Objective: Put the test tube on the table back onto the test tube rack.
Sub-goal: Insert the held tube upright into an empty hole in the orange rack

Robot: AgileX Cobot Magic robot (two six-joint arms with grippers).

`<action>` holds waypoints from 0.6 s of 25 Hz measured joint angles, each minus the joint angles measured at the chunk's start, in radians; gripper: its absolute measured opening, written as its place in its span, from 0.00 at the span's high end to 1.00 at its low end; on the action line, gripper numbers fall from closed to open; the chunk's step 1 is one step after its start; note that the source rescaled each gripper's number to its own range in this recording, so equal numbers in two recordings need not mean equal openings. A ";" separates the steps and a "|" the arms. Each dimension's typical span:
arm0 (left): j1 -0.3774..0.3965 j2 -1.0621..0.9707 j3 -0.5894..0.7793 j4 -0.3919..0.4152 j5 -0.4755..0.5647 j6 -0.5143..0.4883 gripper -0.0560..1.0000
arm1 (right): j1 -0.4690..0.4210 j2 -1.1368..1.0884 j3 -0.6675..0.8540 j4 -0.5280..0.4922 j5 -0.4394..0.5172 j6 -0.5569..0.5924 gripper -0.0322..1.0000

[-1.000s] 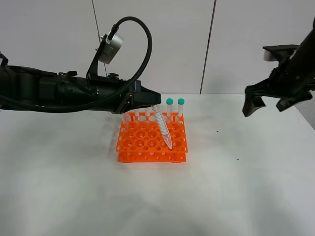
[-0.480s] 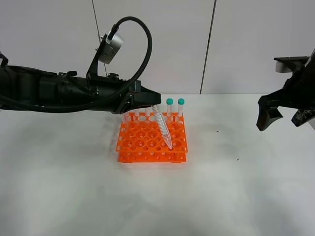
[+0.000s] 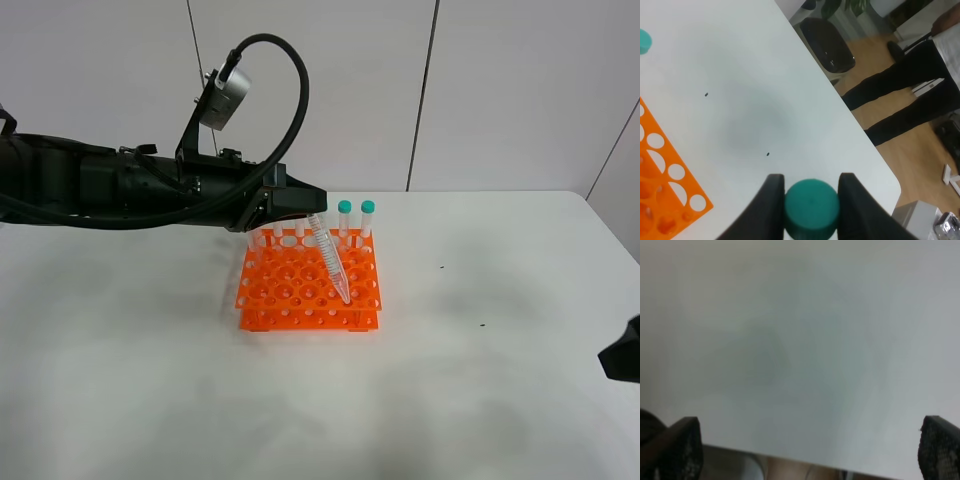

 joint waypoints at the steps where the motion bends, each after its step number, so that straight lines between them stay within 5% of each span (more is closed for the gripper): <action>1: 0.000 0.000 0.000 0.000 0.000 0.000 0.93 | 0.000 -0.079 0.043 0.000 -0.020 0.000 0.06; 9: 0.000 0.000 0.000 0.000 0.002 0.000 0.93 | 0.000 -0.611 0.205 0.000 -0.091 0.001 0.06; 15: 0.000 0.000 0.000 0.000 0.002 0.000 0.93 | 0.000 -0.790 0.211 0.000 -0.094 0.016 0.06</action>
